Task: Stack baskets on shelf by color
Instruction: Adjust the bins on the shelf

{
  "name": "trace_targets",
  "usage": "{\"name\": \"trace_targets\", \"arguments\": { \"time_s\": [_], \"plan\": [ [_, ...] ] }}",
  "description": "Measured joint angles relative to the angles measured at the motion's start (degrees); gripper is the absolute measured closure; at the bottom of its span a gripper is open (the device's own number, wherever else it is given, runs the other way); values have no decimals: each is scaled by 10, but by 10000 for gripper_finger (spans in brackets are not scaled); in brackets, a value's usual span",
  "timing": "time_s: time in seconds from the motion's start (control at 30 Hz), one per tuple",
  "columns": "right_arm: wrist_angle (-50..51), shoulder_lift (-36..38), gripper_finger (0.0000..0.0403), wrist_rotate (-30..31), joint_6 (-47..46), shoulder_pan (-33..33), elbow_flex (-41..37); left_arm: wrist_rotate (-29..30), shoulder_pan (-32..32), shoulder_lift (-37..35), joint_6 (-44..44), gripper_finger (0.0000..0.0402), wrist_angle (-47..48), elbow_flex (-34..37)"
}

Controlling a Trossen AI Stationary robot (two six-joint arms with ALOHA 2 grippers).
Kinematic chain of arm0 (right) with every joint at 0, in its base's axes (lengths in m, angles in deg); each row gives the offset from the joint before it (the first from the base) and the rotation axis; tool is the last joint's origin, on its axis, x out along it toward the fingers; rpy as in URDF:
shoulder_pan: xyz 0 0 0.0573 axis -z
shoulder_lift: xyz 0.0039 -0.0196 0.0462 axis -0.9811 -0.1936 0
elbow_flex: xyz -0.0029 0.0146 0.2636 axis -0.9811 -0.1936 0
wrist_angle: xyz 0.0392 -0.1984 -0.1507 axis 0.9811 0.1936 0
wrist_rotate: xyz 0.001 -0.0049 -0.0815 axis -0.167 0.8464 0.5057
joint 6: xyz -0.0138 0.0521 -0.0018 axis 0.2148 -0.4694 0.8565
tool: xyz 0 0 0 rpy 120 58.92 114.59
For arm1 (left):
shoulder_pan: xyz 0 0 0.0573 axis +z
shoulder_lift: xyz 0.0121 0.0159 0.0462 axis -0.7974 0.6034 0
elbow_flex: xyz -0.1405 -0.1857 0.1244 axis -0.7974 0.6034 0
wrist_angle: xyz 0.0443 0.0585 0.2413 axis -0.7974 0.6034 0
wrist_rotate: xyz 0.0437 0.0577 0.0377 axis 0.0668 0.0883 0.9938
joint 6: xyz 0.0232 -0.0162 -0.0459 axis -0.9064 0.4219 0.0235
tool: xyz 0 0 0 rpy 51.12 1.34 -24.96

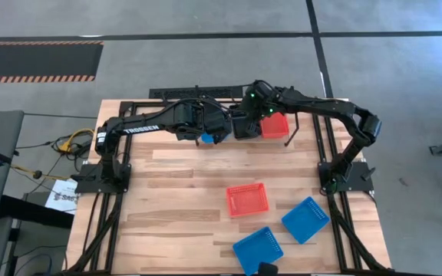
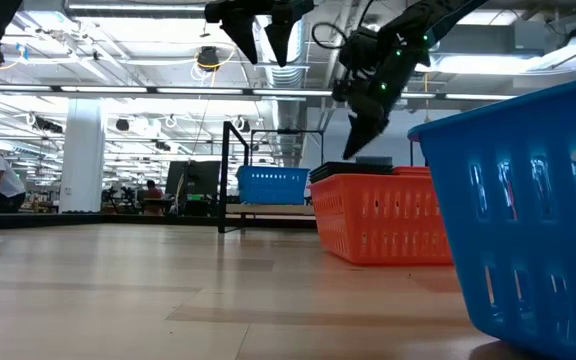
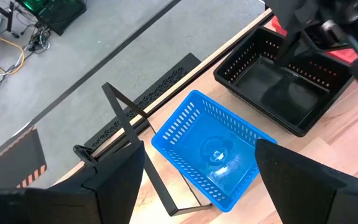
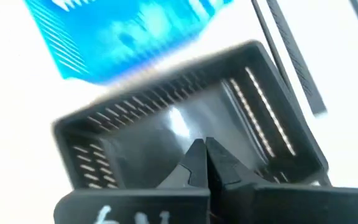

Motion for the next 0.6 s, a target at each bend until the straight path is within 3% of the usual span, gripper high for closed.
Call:
{"name": "trace_targets", "arguments": {
  "time_s": [0.27, 0.43, 0.6],
  "plan": [
    [-3, 0, 401, -248, 19, -3, 51, 44, -15, 0, -24, 109, 8, -11],
    [1, 0, 402, -272, 27, -4, 57, 102, -43, -3, -37, 109, 50, -68],
    [3, 41, 401, -271, 28, 5, 56, 78, -54, -4, -36, 109, 118, -81]
  ]
}}
